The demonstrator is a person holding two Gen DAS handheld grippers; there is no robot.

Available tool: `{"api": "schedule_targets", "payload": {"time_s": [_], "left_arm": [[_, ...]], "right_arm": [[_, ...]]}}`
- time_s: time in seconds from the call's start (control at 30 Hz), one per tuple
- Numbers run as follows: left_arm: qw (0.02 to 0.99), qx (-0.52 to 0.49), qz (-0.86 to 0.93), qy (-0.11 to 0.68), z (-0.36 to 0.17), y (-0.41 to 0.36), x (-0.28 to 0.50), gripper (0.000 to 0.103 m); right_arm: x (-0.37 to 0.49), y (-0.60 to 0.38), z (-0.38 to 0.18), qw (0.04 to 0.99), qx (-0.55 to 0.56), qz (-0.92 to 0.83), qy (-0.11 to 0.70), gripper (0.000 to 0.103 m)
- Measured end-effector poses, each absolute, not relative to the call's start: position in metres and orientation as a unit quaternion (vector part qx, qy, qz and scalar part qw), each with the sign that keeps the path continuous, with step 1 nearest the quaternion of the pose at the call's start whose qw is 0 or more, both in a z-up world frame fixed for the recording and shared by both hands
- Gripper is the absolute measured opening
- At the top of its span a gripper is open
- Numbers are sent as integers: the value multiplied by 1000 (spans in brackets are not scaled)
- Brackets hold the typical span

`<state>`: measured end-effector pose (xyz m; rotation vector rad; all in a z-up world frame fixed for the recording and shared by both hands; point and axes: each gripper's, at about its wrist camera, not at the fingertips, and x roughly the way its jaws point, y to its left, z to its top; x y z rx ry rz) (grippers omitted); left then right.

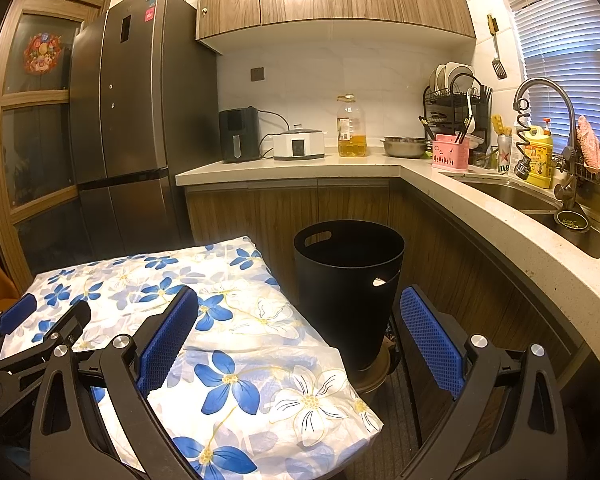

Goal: Collect trash

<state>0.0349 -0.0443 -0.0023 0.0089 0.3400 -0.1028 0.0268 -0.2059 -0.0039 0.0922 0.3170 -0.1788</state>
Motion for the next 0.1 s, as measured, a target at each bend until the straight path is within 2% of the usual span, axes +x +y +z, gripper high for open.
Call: {"api": "schedule_targets", "payload": {"time_s": [0.1], "left_arm": [[984,0,-51,170,-1,-41,36,88]], "right_arm": [[27,-206,-2,983,46,-89,157,97]]}}
